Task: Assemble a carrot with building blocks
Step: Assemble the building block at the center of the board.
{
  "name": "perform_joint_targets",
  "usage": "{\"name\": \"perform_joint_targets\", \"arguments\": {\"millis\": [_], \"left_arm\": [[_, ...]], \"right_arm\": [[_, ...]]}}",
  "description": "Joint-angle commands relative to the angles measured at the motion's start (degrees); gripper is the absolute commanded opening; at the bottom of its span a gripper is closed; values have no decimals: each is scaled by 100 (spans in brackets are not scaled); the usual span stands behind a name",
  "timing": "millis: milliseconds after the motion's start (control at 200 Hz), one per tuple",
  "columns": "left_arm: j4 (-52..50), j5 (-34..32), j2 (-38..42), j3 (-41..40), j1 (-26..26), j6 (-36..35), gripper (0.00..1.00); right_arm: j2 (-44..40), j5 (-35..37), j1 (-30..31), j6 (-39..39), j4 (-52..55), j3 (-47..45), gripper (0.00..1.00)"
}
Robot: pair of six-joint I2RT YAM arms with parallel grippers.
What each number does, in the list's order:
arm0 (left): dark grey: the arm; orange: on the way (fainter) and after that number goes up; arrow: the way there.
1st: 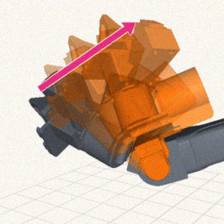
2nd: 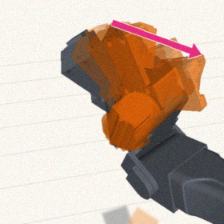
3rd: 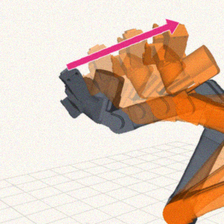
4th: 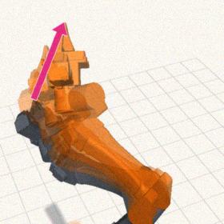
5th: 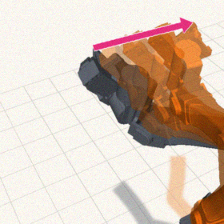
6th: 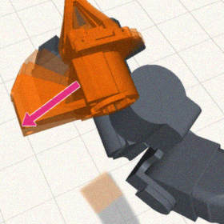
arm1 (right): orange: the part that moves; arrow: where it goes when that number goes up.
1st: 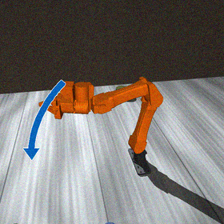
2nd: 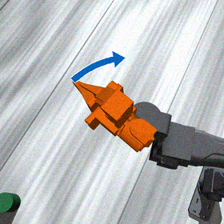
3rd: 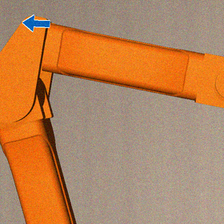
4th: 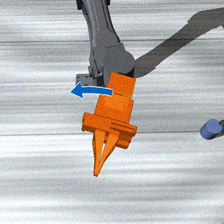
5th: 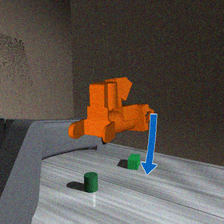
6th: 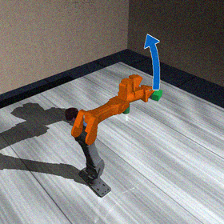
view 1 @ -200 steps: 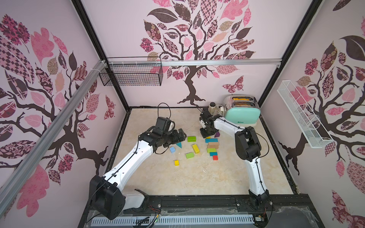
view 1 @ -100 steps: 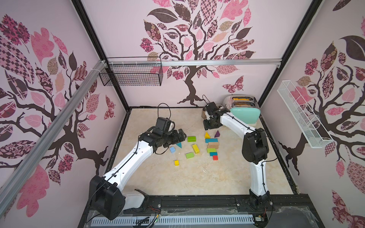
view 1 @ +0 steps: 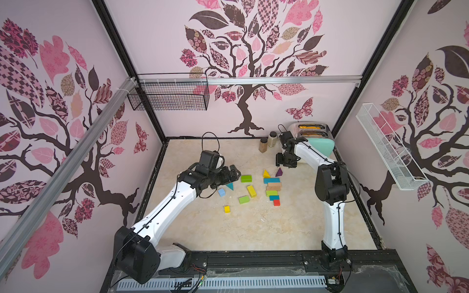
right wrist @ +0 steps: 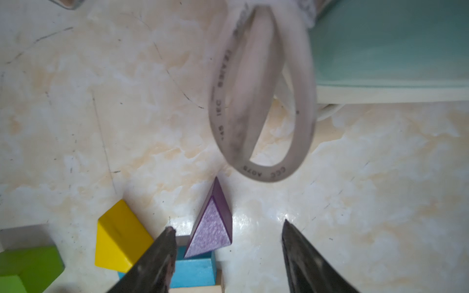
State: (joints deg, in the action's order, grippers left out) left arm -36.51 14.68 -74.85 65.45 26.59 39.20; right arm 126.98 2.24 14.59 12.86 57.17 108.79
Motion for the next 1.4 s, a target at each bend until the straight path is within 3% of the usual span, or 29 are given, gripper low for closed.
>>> {"name": "perform_joint_targets", "arguments": {"millis": [0,230,545,1045,1396], "left_arm": [[57,62,7,-47,-28,0,98],[61,70,-58,-38,-23,8,98],[115,70,-108,-66,-22,28,98],[132,72,-175,-57,-29,26,98],[149,87,-204,-55,-23,22,98]], "right_arm": [[160,-327,-39,162,8,228,68],[257,-560,-46,278,-117,77,63],[223,-657,-42,392,-171,-147,42],[138,-874,-38,660,-185,-304,29],[-15,-927,9,906,-256,-557,26]]}}
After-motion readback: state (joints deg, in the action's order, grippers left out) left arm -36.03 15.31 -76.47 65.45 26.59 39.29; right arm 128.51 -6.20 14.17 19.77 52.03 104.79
